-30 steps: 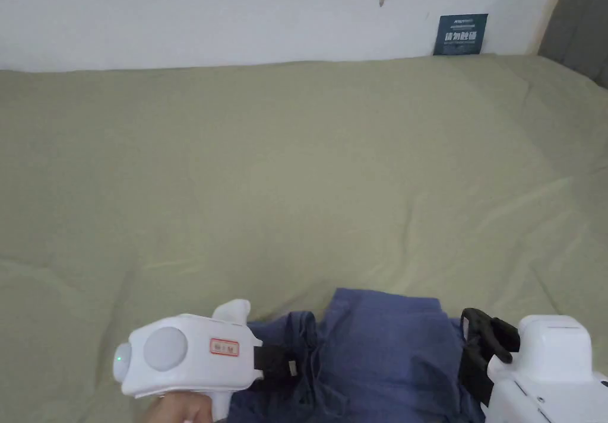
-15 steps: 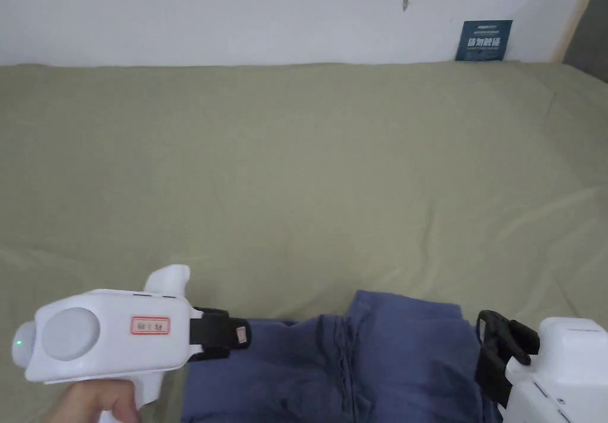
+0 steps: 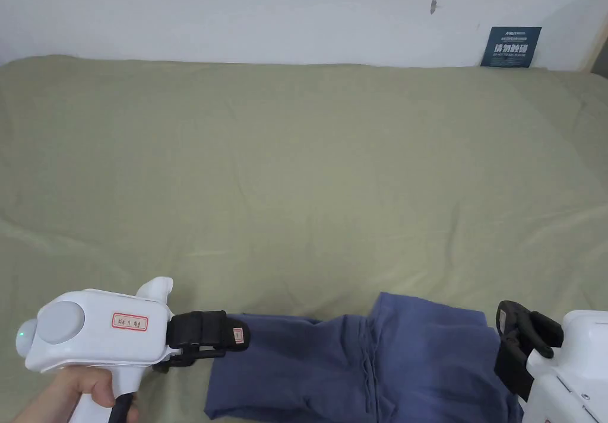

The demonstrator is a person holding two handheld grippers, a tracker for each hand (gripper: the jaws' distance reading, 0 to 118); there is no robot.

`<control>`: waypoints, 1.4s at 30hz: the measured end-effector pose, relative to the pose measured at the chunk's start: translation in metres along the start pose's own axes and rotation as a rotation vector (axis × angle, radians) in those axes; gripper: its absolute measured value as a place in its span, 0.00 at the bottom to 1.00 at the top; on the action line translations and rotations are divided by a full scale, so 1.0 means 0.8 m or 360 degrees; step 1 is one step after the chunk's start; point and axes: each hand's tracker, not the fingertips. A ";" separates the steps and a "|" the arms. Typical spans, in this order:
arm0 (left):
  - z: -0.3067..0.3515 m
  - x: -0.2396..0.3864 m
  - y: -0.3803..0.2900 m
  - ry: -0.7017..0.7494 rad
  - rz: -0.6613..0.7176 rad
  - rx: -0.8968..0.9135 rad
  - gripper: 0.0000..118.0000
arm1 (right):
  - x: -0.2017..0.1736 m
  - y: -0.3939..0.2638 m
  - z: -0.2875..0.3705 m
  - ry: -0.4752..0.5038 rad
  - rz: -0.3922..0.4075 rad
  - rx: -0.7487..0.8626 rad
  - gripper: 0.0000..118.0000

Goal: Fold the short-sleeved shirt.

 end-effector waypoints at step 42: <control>-0.019 0.237 -0.003 0.0549 -0.0439 0.0132 0.12 | 0.009 0.017 0.002 0.0071 -0.0020 0.0068 0.01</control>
